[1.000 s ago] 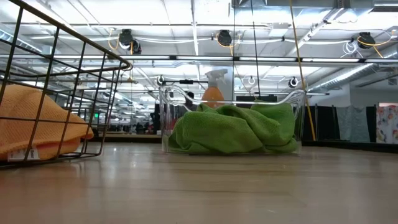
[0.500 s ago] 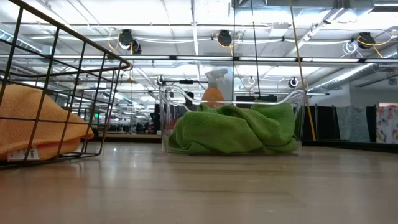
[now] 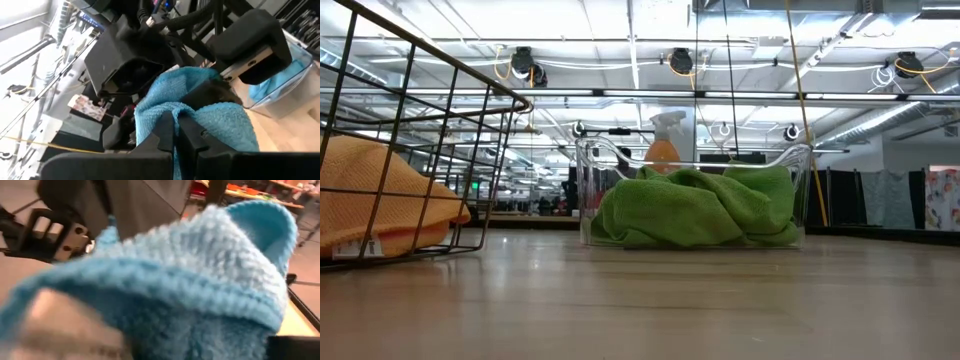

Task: Sort microfiber towel by color & place in baskets
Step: Put the blue towel into the bottom transparent bin

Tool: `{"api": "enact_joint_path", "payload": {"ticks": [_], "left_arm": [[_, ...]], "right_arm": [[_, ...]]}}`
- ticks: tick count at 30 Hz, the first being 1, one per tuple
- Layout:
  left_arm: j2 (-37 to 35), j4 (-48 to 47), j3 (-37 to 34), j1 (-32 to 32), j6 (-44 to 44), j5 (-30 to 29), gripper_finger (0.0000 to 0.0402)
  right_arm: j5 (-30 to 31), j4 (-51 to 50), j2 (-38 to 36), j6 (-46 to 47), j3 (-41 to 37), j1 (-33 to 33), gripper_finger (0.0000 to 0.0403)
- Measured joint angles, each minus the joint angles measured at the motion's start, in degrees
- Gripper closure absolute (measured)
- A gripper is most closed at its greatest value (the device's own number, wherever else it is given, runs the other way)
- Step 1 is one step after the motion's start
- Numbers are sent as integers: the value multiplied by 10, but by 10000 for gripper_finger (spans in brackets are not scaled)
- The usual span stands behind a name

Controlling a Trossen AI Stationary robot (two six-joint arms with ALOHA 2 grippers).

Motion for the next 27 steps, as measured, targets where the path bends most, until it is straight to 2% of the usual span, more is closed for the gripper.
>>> {"api": "enact_joint_path", "payload": {"ticks": [4,8,13,16,20,27], "left_arm": [[0,-1,0,-9,-35,-12,379],[0,-10,0,-36,-61,-80,324],[0,-37,0,-77,-80,-236,217],[0,-116,0,-98,-129,-262,160],[-9,-269,0,-116,-297,-262,120],[-20,-601,0,-119,-694,-263,114]], "right_arm": [[-8,7,0,-5,0,1,378],[17,7,0,-4,0,11,376],[42,-21,-2,15,0,26,378],[50,-59,-13,55,0,37,380],[57,-134,-39,141,0,55,380],[45,-289,-96,345,0,89,380]]}}
